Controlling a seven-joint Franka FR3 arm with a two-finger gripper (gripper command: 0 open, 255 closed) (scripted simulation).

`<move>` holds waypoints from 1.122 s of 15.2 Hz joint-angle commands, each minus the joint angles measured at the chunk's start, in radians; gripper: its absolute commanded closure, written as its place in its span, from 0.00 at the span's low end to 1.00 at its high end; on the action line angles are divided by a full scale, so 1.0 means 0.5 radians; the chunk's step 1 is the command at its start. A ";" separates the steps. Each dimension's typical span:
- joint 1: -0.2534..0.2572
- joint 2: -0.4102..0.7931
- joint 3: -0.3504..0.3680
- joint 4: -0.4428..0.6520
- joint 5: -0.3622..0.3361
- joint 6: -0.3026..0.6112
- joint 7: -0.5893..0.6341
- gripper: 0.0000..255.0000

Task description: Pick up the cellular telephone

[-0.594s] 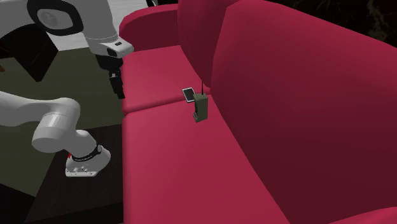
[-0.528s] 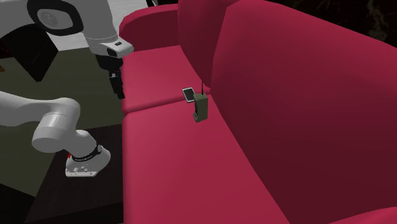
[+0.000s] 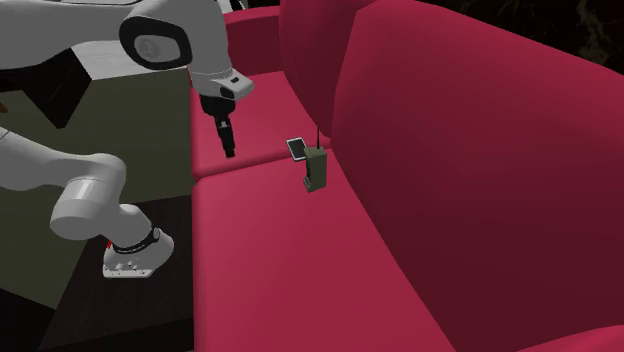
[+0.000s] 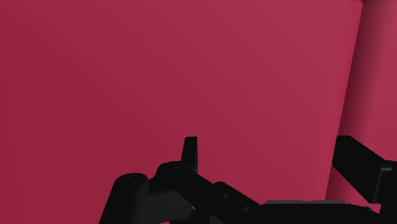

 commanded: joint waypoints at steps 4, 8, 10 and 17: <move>-0.002 0.371 0.029 0.173 0.010 0.199 0.040 0.00; -0.001 0.675 0.051 0.359 0.009 0.316 0.075 0.00; 0.001 0.829 0.060 0.468 0.004 0.360 0.092 0.00; 0.018 1.379 0.080 0.939 -0.024 0.436 0.152 0.00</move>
